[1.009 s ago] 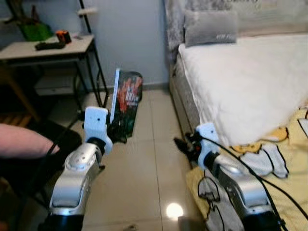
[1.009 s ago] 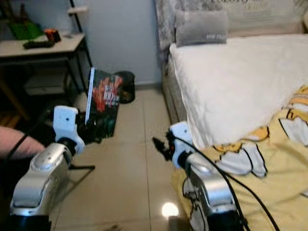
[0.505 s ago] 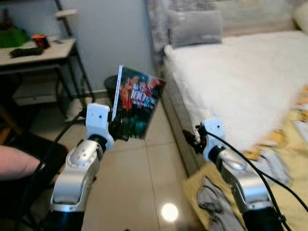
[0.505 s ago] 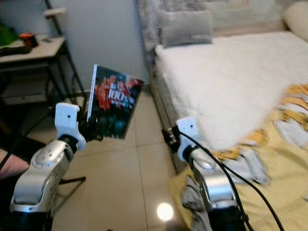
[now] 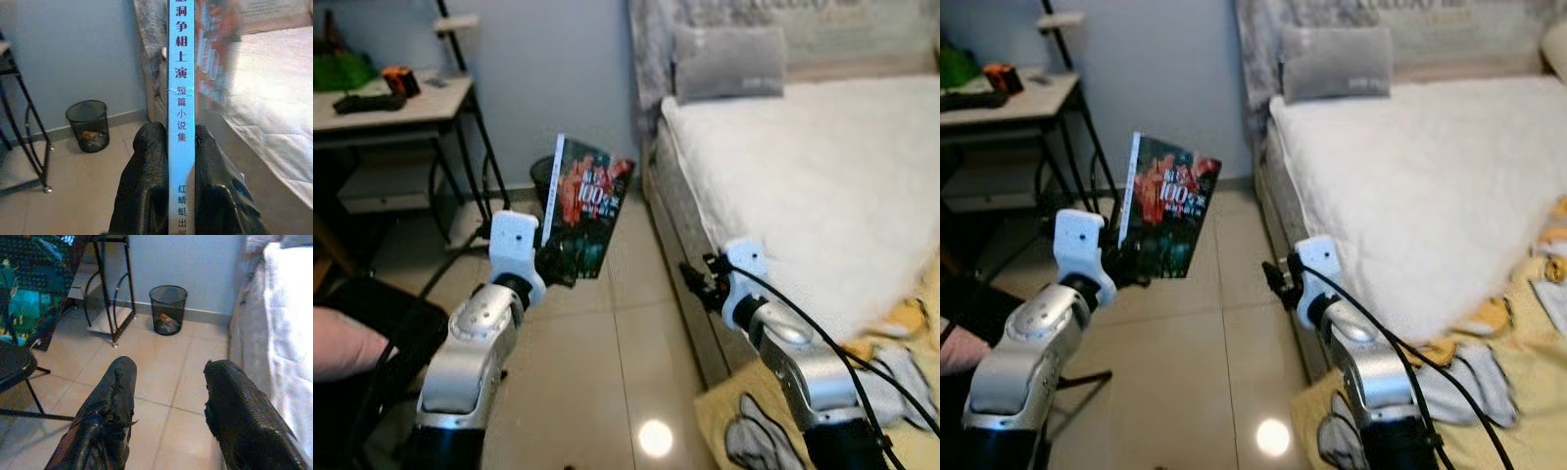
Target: Clean up the room
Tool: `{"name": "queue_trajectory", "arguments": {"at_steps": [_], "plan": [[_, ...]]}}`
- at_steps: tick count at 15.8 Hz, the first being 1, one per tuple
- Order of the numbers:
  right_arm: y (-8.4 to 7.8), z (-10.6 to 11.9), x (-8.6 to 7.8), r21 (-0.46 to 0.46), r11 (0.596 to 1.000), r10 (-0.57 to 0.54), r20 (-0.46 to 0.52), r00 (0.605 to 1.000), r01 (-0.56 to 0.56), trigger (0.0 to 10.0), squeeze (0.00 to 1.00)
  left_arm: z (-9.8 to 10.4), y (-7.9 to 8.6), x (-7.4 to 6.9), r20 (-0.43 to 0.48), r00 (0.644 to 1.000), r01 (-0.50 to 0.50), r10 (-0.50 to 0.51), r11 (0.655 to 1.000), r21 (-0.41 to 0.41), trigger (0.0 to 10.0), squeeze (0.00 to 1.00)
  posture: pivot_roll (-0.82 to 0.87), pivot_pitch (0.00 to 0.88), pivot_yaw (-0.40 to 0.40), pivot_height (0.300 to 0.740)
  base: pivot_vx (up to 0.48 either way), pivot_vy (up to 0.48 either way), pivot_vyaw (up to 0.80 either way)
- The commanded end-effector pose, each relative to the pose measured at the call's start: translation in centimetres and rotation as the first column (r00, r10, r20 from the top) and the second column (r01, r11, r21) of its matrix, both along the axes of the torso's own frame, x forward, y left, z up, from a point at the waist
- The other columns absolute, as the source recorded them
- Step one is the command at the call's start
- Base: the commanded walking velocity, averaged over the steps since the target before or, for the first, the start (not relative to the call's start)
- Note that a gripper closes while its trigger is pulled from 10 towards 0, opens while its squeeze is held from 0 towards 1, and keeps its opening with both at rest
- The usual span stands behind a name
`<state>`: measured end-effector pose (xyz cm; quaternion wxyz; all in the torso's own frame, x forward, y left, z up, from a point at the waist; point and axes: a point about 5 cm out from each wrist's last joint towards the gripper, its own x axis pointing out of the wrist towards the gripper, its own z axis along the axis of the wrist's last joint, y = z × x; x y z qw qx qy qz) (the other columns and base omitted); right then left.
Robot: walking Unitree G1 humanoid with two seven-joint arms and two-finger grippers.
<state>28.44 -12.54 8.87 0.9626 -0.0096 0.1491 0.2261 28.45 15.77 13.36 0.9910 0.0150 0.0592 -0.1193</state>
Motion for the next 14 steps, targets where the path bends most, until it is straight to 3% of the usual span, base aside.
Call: {"name": "queue_trajectory", "arguments": {"at_steps": [1,6,14], "plan": [[1.0,0.5,0.1,0.004,0.999,0.041,0.018,0.999,-0.041,10.0,0.00,1.3,1.0,0.3,0.056,0.998,-0.037,0.036,0.999,0.013,10.0,0.00,-0.02,0.000,0.060,0.740,0.368,0.000,0.00],[1.2,1.2,0.6,0.023,0.999,0.029,0.038,0.999,-0.030,10.0,0.00,1.3,0.9,0.6,0.058,0.998,-0.035,0.035,0.999,0.010,10.0,0.00,-0.03,0.000,0.067,0.740,0.365,0.000,0.60],[0.0,1.9,1.8,0.127,0.982,-0.149,0.041,0.988,0.142,10.0,0.00,1.1,1.1,0.6,0.062,0.997,-0.036,0.035,0.999,0.023,10.0,0.00,-0.04,0.000,0.061,0.740,0.370,0.000,0.00]]}}
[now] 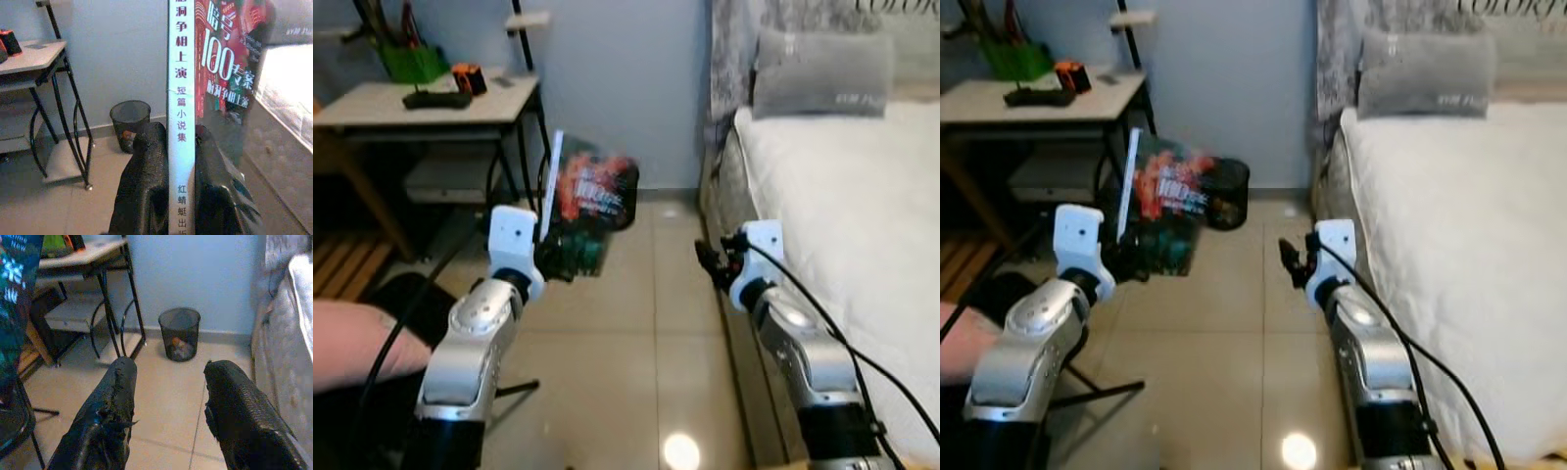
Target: Clean up the room
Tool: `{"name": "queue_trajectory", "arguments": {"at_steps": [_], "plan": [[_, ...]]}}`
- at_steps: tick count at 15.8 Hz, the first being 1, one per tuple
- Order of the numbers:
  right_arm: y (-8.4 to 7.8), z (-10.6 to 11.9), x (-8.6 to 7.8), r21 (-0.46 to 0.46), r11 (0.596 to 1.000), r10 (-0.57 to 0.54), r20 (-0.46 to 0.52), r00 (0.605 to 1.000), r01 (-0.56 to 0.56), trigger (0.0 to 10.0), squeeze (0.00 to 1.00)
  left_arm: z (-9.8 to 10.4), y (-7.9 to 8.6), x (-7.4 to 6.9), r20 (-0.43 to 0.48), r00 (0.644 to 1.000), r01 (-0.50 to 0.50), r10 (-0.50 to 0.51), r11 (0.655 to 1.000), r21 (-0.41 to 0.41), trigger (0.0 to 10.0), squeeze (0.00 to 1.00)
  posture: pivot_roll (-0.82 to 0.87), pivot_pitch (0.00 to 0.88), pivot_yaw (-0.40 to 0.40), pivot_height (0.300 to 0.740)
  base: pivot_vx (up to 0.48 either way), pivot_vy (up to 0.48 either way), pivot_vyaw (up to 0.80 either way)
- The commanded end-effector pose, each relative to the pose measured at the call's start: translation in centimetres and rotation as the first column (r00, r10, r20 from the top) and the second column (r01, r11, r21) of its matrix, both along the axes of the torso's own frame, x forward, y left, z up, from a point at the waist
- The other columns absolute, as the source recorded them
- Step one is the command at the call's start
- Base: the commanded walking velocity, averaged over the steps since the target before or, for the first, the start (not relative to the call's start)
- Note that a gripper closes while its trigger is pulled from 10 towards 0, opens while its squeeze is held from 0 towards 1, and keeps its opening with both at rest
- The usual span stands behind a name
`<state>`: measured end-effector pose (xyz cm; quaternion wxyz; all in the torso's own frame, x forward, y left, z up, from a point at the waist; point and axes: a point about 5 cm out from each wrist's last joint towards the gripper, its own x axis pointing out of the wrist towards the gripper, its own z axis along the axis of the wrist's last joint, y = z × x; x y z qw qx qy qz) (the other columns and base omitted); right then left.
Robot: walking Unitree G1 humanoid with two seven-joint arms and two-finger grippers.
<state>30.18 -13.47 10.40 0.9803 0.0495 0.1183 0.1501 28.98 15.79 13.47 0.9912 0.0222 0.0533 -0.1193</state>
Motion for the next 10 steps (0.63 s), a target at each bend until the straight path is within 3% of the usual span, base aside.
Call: {"name": "queue_trajectory", "arguments": {"at_steps": [1,4,6,10], "plan": [[1.0,0.1,-0.1,0.015,1.000,0.025,0.006,1.000,-0.025,10.0,0.00,0.7,1.0,-0.1,0.043,0.998,-0.035,0.034,0.999,0.012,10.0,0.00,-0.04,0.000,0.059,0.740,0.379,0.000,0.00],[0.9,0.0,-0.1,0.014,0.999,0.030,0.008,1.000,-0.030,10.0,0.00,0.5,1.1,-0.1,0.046,0.999,-0.028,0.027,0.999,0.029,10.0,0.00,-0.03,0.000,0.050,0.740,0.380,0.000,-0.80],[0.6,-0.1,0.1,0.007,1.000,0.011,0.017,1.000,-0.012,10.0,0.00,0.3,1.5,-0.1,0.049,0.998,-0.035,0.033,0.999,0.039,10.0,0.00,-0.03,0.000,0.051,0.740,0.381,0.000,0.00],[1.9,-0.1,0.2,0.017,0.999,0.034,0.030,0.999,-0.035,10.0,0.00,0.4,2.5,0.2,0.052,0.997,-0.050,0.048,0.998,0.037,10.0,0.00,-0.02,0.000,0.065,0.740,0.380,0.000,0.00]]}}
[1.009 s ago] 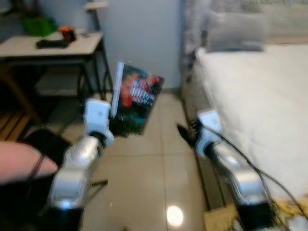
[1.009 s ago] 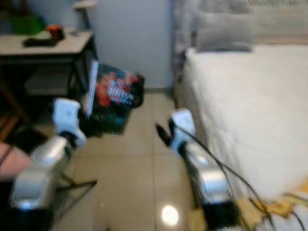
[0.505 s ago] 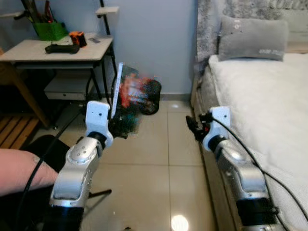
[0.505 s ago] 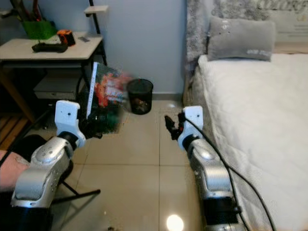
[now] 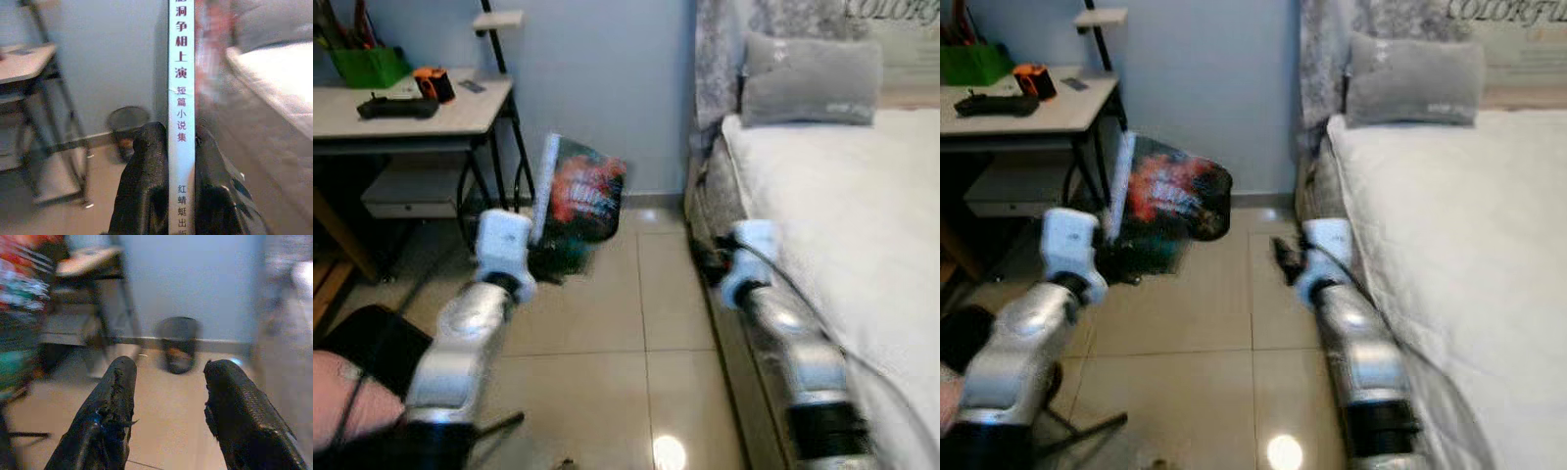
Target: Clean up the room
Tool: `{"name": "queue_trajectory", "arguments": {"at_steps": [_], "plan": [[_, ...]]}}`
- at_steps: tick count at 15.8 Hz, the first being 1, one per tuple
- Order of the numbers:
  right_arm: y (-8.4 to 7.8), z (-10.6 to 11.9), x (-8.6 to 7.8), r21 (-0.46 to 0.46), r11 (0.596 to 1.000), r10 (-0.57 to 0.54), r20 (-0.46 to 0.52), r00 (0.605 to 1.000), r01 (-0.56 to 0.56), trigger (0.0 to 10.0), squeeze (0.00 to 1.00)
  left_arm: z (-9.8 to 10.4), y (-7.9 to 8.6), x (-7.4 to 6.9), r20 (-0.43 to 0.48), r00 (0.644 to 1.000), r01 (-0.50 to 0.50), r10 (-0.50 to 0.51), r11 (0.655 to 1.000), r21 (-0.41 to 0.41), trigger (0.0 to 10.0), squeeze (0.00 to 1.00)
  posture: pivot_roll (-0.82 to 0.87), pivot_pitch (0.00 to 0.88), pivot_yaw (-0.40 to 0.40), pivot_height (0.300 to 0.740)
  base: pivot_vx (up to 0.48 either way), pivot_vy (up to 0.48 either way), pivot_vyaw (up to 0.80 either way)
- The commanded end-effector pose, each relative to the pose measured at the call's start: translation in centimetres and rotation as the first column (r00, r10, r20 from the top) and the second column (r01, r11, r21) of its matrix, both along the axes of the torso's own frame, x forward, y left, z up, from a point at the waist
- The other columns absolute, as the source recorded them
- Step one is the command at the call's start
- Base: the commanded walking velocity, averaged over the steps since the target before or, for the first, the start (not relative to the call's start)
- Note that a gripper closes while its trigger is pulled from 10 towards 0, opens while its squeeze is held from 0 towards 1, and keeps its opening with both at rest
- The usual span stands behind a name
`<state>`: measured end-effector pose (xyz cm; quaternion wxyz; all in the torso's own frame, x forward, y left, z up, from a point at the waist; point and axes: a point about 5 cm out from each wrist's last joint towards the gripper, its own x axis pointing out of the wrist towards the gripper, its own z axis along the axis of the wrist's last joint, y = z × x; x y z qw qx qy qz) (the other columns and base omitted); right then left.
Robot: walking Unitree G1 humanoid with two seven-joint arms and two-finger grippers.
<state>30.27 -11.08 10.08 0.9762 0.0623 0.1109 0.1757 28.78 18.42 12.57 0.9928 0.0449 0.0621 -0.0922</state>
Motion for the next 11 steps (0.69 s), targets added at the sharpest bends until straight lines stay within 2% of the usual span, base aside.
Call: {"name": "queue_trajectory", "arguments": {"at_steps": [1,3,5,9,11], "plan": [[-0.3,0.4,0.5,-0.021,1.000,-0.022,0.018,1.000,0.023,10.0,0.00,1.5,0.0,0.7,0.063,0.998,0.009,-0.009,1.000,0.001,10.0,0.00,-0.01,0.000,0.065,0.740,0.379,0.000,0.00],[0.2,1.3,1.1,-0.004,1.000,-0.016,0.042,0.999,0.016,10.0,0.00,2.2,0.1,1.2,0.078,0.997,0.017,-0.018,1.000,0.012,10.0,0.00,0.00,0.000,0.060,0.740,0.379,0.000,0.00],[0.0,1.4,1.2,0.006,1.000,-0.025,0.042,0.999,0.024,10.0,0.00,2.4,0.1,1.4,0.084,0.996,0.021,-0.023,1.000,0.017,10.0,0.00,0.01,0.000,0.039,0.740,0.379,0.000,0.00],[-0.8,1.2,1.1,0.013,0.998,-0.058,0.024,0.998,0.058,10.0,0.00,2.3,-0.1,1.2,0.078,0.996,0.029,-0.031,0.999,0.022,10.0,0.00,0.02,0.000,0.016,0.740,0.377,0.000,0.00],[-0.4,1.1,1.0,0.024,0.999,-0.046,0.022,0.999,0.046,10.0,0.00,2.3,-0.3,1.2,0.074,0.997,0.035,-0.037,0.999,0.027,10.0,0.00,0.02,0.000,0.012,0.740,0.373,0.000,0.00]]}}
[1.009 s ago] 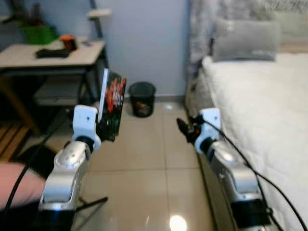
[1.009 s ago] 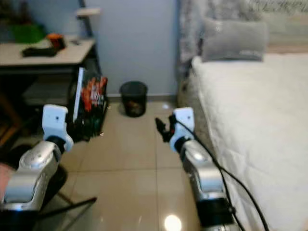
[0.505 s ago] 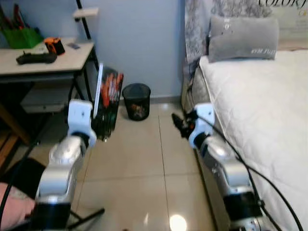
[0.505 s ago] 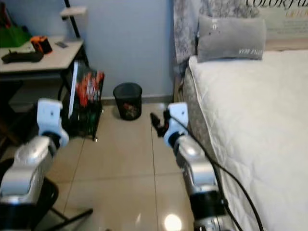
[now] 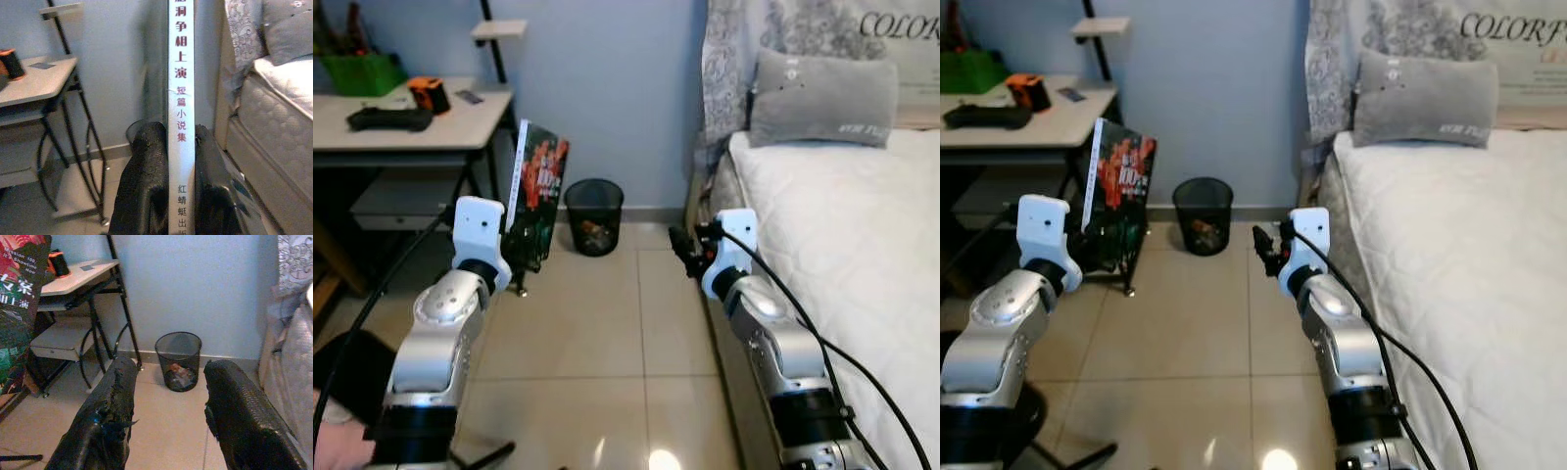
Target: Clean up the room
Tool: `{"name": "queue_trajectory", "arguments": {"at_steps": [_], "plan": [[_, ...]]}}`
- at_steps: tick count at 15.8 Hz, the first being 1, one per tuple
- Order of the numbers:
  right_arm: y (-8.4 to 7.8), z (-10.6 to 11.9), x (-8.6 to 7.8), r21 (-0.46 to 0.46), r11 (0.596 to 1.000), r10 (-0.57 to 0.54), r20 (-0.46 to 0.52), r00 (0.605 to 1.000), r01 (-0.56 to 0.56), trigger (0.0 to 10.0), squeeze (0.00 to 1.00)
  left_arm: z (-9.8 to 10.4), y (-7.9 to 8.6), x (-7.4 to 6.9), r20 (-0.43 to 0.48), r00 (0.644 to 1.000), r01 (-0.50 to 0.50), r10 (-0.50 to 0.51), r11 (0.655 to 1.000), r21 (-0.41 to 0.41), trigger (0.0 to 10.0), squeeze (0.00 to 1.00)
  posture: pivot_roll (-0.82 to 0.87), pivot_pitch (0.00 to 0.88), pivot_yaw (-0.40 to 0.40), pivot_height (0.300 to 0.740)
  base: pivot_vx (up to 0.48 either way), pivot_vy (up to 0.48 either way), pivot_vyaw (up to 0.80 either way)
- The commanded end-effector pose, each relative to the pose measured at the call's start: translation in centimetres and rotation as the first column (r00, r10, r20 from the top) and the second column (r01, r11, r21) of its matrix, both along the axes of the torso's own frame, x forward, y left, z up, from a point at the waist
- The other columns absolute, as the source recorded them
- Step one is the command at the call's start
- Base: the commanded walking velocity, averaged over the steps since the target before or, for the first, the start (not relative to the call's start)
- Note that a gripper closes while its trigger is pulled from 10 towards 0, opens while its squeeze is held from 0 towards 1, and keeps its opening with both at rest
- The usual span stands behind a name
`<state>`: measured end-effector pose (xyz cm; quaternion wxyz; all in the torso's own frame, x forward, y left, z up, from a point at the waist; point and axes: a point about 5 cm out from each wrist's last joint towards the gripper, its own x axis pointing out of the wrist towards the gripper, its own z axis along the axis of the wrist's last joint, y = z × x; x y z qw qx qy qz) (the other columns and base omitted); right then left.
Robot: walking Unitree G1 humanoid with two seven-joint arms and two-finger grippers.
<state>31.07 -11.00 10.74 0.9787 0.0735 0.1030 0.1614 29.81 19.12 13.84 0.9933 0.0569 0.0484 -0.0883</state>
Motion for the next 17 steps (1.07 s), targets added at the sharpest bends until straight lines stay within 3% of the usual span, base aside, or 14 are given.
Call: {"name": "queue_trajectory", "arguments": {"at_steps": [1,17], "plan": [[-0.04,0.46,0.06,0.001,1.000,0.000,0.014,1.000,0.000,10.0,0.00,1.02,-1.06,0.22,0.044,0.998,0.043,-0.043,0.999,0.006,10.0,0.00,0.02,0.000,0.014,0.740,0.379,0.000,0.00],[-0.50,0.05,0.36,-0.048,0.999,-0.001,-0.014,1.000,0.001,10.0,0.00,1.35,-1.51,0.88,0.043,0.998,0.047,-0.047,0.999,0.007,10.0,0.00,0.01,0.000,0.036,0.740,0.376,0.000,0.00]]}}
